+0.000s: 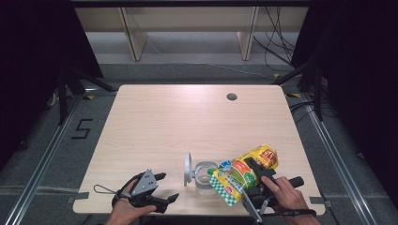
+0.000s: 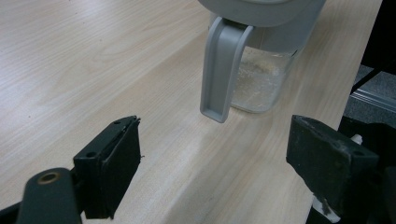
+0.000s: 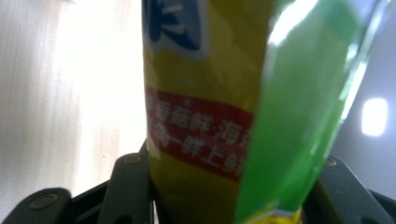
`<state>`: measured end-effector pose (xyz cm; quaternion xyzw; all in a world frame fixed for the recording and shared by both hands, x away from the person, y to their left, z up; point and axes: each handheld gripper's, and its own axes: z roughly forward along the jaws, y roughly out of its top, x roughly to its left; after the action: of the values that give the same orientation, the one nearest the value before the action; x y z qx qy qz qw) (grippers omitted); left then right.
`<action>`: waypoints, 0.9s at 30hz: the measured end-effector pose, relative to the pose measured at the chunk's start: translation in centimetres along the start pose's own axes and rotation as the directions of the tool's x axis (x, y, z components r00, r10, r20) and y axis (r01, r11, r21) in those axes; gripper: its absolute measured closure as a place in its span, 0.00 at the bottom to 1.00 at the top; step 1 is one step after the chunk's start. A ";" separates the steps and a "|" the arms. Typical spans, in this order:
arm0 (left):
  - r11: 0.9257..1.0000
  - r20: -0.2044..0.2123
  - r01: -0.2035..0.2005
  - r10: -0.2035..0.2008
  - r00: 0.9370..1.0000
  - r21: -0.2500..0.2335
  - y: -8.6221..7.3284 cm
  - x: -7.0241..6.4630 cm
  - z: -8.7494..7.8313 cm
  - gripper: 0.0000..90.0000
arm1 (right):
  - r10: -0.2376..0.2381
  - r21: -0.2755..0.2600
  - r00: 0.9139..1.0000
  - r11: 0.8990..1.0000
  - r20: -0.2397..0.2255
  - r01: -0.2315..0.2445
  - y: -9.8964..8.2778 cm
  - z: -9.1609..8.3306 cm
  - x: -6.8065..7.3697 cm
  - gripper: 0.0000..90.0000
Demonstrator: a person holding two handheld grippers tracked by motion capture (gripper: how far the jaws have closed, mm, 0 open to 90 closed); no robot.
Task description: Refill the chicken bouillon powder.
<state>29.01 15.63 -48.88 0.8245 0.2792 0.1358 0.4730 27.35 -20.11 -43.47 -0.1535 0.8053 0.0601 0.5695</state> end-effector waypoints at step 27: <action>1.000 -0.001 -0.004 0.004 1.000 0.000 0.0 0.0 0.0 0.19 | -0.155 0.036 0.986 0.988 0.058 0.153 1.3 -0.1 -0.6 0.61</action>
<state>29.02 15.61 -48.90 0.8250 0.2781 0.1372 0.4725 27.06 -18.82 -42.95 -0.2046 0.7742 0.0081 0.5990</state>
